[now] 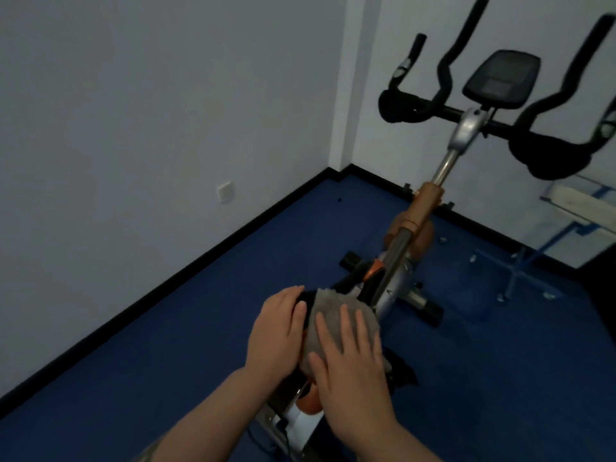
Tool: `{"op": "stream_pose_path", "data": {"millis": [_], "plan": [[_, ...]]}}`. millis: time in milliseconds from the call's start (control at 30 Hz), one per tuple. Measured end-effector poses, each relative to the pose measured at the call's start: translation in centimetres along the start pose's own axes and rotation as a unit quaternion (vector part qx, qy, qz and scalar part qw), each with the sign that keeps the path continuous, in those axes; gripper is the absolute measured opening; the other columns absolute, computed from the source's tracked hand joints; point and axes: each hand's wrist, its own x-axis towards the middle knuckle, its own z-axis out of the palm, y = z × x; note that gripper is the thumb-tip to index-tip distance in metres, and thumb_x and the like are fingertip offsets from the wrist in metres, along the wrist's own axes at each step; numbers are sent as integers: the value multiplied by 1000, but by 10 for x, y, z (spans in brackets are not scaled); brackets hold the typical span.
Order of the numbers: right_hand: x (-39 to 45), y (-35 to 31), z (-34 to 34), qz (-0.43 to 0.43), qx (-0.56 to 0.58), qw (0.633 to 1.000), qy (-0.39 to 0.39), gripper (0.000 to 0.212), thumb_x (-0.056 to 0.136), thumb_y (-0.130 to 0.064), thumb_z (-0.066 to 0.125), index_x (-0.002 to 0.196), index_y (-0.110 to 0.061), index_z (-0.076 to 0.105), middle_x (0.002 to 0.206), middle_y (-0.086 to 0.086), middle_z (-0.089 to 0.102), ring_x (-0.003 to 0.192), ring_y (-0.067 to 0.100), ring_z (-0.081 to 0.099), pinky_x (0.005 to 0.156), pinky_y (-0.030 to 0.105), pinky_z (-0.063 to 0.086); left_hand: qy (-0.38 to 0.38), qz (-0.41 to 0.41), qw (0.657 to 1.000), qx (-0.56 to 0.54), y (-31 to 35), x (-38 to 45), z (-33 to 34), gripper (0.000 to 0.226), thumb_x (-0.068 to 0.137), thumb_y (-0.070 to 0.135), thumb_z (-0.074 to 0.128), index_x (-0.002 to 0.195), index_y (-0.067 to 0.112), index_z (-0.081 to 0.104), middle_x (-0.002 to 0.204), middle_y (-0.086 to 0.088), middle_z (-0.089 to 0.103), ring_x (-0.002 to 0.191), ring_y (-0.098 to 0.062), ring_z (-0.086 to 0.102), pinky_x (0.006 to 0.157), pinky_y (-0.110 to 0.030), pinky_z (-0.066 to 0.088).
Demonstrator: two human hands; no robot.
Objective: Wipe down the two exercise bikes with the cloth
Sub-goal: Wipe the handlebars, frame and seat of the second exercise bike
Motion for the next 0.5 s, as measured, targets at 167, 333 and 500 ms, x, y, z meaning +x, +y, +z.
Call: {"op": "stream_pose_path", "data": {"millis": [167,333,500], "plan": [[-1,1,-9,30,27,999,0,61,100,-52,15,155,-25,9,160,13,-5,149,31,1,117,52,-4,-27,66,996,53,-4,20,0,35,103,26,41,134,20,54,133,5,58,122,-7,48,99,-16,28],[12,-17,-12,160,129,978,-24,70,102,-49,19,152,-20,-21,157,10,-30,148,27,-18,121,48,6,1,30,998,57,1,22,6,33,101,27,42,131,23,57,127,5,61,116,-8,52,89,-17,34],[17,-9,-13,200,138,969,-45,67,102,-50,14,152,-21,-20,160,13,-20,150,27,-6,119,55,-4,27,39,997,68,2,19,7,31,100,25,44,127,23,60,119,5,65,108,-8,55,80,-18,35]]}}
